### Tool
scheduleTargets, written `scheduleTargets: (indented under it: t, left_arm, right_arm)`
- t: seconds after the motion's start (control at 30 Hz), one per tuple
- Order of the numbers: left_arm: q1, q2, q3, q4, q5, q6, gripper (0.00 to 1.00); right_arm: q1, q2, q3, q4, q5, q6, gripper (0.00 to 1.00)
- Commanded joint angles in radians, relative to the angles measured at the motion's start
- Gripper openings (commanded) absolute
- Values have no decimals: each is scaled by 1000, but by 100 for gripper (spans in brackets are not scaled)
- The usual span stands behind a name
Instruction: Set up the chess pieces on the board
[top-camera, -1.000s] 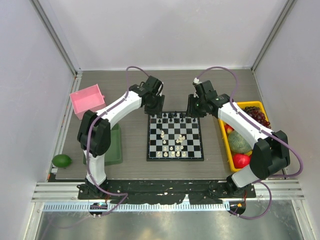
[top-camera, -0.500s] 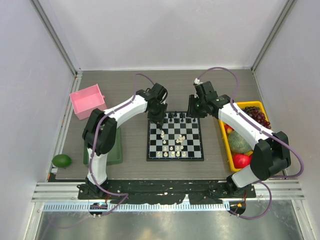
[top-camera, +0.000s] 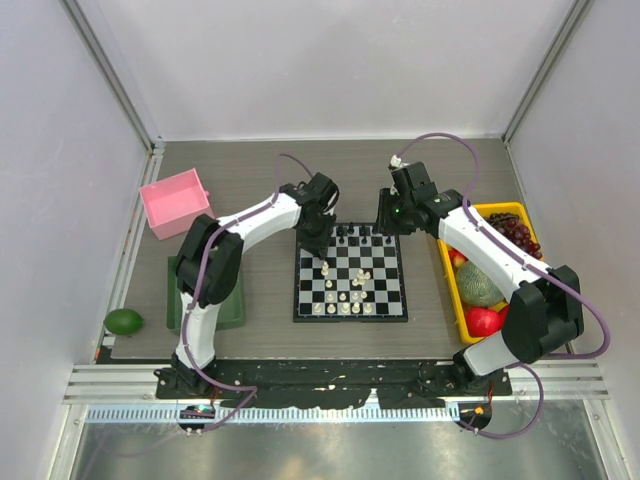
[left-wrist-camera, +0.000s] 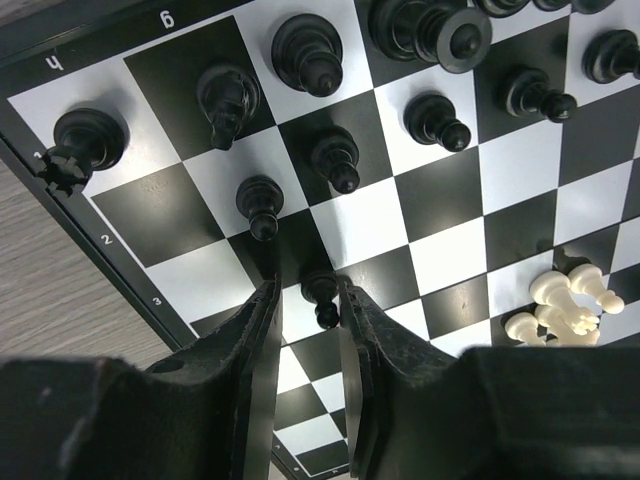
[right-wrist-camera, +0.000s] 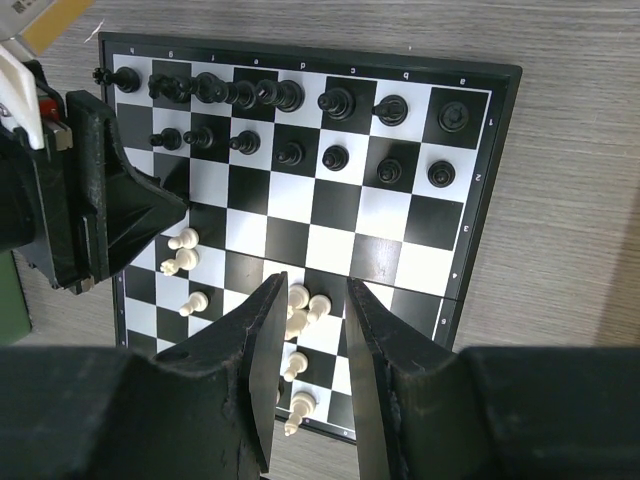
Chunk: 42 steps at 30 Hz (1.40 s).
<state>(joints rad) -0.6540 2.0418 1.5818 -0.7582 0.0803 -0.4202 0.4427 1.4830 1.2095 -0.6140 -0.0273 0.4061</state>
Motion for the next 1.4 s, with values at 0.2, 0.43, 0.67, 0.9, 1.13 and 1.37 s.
scheduleTargets:
  t: [0.2, 0.43, 0.67, 0.9, 1.13, 1.37]
  left_arm:
    - [-4, 5, 21, 3, -5, -8, 19]
    - [-4, -26, 14, -20, -123, 8, 6]
    - [28, -48, 17, -33, -171, 23, 5]
    - [59, -16, 73, -49, -175, 43, 5]
    - [77, 14, 104, -47, -171, 49, 5]
    - [76, 35, 112, -38, -157, 49, 5]
  right_arm:
    - [-2, -38, 1, 20, 15, -4, 36]
    - [-2, -30, 4, 20, 10, -6, 36]
    - [-4, -23, 4, 20, 4, -9, 36]
    - [-1, -13, 4, 22, -3, -9, 36]
    - [-2, -9, -1, 22, -5, -7, 36]
    - [-1, -6, 2, 22, -10, -12, 36]
